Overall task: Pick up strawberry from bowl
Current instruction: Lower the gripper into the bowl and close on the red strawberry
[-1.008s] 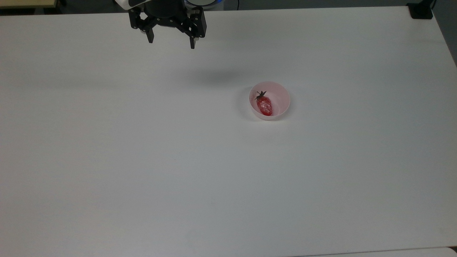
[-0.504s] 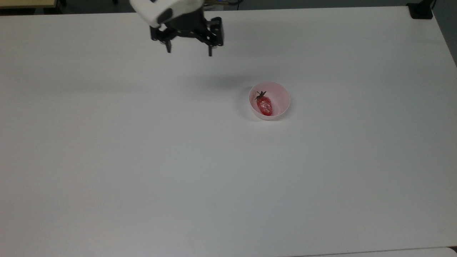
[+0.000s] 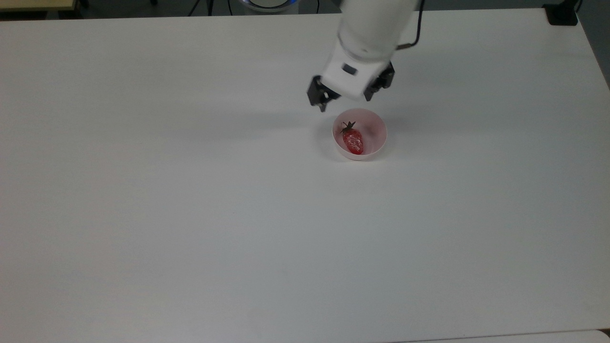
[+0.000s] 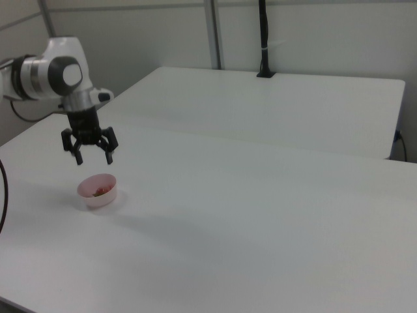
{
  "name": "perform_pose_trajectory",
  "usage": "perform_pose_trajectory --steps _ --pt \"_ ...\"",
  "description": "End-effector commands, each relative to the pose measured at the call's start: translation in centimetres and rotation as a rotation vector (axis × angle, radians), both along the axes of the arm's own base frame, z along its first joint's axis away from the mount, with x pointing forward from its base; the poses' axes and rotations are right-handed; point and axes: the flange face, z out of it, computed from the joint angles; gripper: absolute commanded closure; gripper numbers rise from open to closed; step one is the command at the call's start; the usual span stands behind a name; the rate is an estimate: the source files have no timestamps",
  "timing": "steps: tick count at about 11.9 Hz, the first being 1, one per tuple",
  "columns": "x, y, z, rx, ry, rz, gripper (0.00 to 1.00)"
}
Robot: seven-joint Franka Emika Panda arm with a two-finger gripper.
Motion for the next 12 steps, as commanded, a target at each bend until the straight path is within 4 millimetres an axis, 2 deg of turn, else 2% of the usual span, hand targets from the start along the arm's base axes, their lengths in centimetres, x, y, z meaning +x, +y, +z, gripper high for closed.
perform_pose_trajectory --steps 1,4,6,9,12 --pt "0.7 2.4 -4.2 -0.012 0.012 0.159 0.04" --pt "1.0 3.6 -6.7 -0.018 0.011 0.199 0.04" --pt "1.0 5.0 -7.7 -0.011 -0.02 0.215 0.04" --pt "1.0 5.2 -10.0 -0.051 0.004 0.239 0.08" --pt "0.8 5.0 -10.9 -0.077 0.016 0.262 0.12"
